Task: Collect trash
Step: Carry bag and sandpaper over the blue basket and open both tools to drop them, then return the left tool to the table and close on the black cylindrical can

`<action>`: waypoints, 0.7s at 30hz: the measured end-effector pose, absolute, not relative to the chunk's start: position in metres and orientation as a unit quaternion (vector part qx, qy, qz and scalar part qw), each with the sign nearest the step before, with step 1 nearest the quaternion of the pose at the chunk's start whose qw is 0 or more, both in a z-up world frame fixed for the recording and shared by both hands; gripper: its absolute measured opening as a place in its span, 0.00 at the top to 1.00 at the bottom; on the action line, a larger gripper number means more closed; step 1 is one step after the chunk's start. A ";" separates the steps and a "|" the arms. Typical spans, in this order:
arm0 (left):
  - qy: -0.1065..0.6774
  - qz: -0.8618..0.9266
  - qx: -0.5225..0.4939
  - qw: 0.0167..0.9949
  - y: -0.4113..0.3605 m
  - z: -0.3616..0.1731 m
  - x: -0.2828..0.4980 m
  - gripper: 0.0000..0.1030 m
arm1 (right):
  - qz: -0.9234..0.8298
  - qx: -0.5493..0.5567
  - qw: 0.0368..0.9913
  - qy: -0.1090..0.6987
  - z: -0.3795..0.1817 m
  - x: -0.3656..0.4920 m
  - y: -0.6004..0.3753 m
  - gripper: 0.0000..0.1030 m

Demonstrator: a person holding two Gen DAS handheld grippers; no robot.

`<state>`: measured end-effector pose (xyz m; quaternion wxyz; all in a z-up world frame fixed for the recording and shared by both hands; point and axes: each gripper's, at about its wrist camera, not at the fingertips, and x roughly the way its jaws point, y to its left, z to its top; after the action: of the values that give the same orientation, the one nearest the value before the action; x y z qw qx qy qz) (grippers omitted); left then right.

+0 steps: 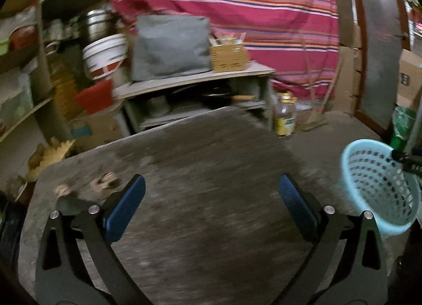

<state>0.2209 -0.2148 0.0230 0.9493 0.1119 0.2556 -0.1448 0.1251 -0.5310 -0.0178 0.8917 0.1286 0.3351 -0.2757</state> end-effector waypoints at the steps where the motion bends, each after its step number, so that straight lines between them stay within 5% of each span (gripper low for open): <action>1: 0.256 -0.136 0.114 0.950 -0.204 0.021 0.224 0.05 | -0.274 0.130 0.892 0.334 -0.017 0.127 -0.526 0.12; 21: 0.313 0.072 0.055 0.945 -0.006 -0.007 0.313 0.05 | -0.190 0.018 0.915 0.355 -0.019 0.207 -0.383 0.12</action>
<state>0.3128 -0.0063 -0.0069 0.9454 0.0548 0.3131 0.0717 0.2068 -0.3834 -0.0185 0.9149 0.0175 0.3554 -0.1905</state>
